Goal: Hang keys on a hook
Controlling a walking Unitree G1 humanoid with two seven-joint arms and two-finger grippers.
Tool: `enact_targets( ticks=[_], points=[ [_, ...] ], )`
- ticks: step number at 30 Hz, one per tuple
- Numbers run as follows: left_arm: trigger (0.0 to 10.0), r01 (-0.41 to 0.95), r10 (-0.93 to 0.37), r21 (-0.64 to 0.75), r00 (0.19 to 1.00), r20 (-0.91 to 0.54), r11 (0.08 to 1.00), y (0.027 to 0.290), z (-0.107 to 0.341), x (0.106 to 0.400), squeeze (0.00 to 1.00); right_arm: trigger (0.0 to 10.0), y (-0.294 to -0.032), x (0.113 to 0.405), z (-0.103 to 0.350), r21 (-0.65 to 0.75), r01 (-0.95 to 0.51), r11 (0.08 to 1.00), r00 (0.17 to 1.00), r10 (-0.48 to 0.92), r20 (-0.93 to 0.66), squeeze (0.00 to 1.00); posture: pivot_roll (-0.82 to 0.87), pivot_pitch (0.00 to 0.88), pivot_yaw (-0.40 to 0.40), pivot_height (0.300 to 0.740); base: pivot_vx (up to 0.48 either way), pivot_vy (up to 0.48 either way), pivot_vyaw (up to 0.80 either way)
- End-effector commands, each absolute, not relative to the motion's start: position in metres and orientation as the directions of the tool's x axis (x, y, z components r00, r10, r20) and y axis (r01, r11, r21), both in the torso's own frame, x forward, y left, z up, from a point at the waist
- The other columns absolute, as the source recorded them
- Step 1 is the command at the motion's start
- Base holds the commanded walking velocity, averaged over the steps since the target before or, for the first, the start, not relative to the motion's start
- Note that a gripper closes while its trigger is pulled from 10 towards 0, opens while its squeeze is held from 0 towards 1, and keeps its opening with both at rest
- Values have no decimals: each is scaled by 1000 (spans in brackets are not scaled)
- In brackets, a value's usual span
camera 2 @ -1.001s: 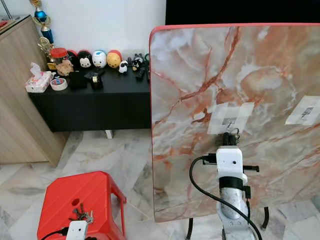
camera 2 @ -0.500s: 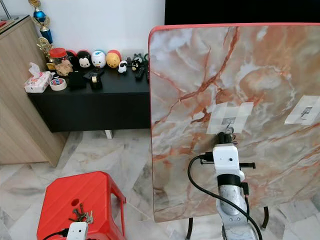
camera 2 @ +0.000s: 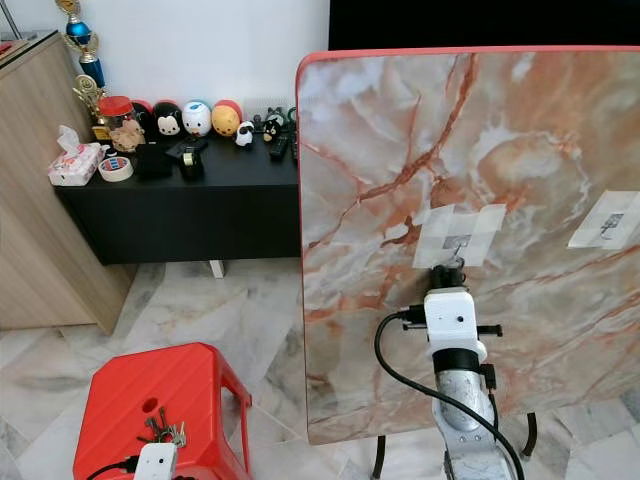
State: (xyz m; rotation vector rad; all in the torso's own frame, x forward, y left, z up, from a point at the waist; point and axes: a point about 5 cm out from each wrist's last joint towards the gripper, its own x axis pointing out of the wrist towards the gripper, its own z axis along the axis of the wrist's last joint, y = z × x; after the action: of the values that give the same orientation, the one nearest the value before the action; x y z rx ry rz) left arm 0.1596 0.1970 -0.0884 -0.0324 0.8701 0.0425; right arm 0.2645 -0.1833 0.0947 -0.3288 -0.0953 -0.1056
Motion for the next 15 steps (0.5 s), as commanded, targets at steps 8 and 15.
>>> enact_targets(
  ticks=[8, 15],
  points=[
    [10000, -46, 19, -13, 627, -779, 999, 199, -91, 153, 0, 10000, -174, 250, 89, -302, -16, 953, 996, 41, 76, 0, -24, 0, -44, 740, 0, 0, 0],
    [10000, -39, 12, -17, 634, -773, 999, 197, -90, 155, 0, 10000, -181, 239, 65, -229, -60, 972, 997, 46, -65, 0, -34, 0, -39, 740, 0, 0, 0]
  ],
)
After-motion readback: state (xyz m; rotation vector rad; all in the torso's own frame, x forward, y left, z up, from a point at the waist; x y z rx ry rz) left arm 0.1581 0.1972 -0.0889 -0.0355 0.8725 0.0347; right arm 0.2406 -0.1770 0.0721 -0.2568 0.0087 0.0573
